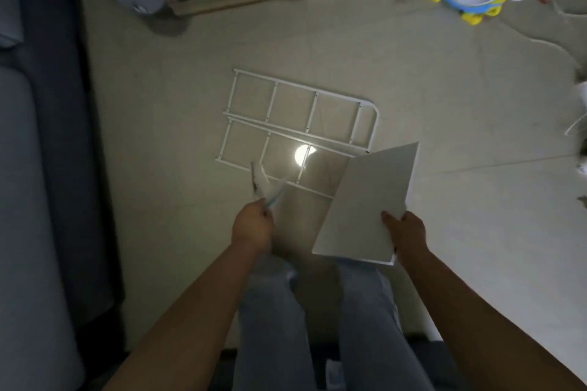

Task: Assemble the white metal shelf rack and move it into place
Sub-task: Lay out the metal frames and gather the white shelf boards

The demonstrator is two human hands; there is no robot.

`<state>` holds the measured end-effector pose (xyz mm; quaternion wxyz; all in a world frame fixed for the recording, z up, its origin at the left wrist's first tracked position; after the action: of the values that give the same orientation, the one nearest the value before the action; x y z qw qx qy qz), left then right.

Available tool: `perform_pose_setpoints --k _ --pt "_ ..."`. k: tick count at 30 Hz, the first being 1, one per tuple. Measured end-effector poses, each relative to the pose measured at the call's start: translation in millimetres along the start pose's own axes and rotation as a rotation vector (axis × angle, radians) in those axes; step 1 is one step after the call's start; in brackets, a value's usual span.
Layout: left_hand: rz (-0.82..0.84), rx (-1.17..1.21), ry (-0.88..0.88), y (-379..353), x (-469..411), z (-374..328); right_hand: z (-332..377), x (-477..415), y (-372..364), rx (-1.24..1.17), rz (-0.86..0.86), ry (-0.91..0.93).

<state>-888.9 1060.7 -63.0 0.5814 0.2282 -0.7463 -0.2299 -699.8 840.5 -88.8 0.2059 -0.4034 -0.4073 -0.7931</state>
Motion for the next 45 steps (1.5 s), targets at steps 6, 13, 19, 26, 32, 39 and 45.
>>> perform_pose_setpoints --k 6,13,19,26,32,39,45 --pt "0.111 -0.228 -0.184 30.8 -74.0 50.8 2.9 2.9 -97.4 -0.222 -0.12 -0.193" --pt "0.156 -0.465 -0.453 27.2 -172.8 86.8 -49.4 -21.8 -229.4 -0.608 -0.244 -0.44" --pt "0.17 -0.656 -0.476 -48.5 -259.8 103.9 -123.5 -86.0 -325.7 -0.853 -0.342 -0.535" --pt "0.149 -0.802 -0.485 -130.9 -355.8 115.8 -201.2 -171.3 -412.9 -0.82 -0.247 -0.467" --pt "0.181 -0.9 -0.451 -174.6 -359.2 110.0 -206.1 -193.5 -426.5 -0.652 -0.086 -0.402" --pt "0.18 -1.202 -0.694 -175.0 -232.5 84.6 -176.7 -114.6 -327.4 -0.186 -0.089 -0.116" --pt "0.229 -1.253 -0.95 -161.5 -63.8 -0.2 -155.3 -3.7 -164.8 -0.079 -0.292 -0.022"
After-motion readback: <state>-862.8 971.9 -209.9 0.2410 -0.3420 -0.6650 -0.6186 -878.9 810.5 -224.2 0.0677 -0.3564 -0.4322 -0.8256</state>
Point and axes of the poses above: each hand's wrist, its own x-axis away from the middle knuckle, its own y-axis out of the back of the hand, z = x × y, the point moved 6 cm from there along -x, towards the middle knuckle, and after that the axes turned 3 degrees about x, right-handed, at the moved point
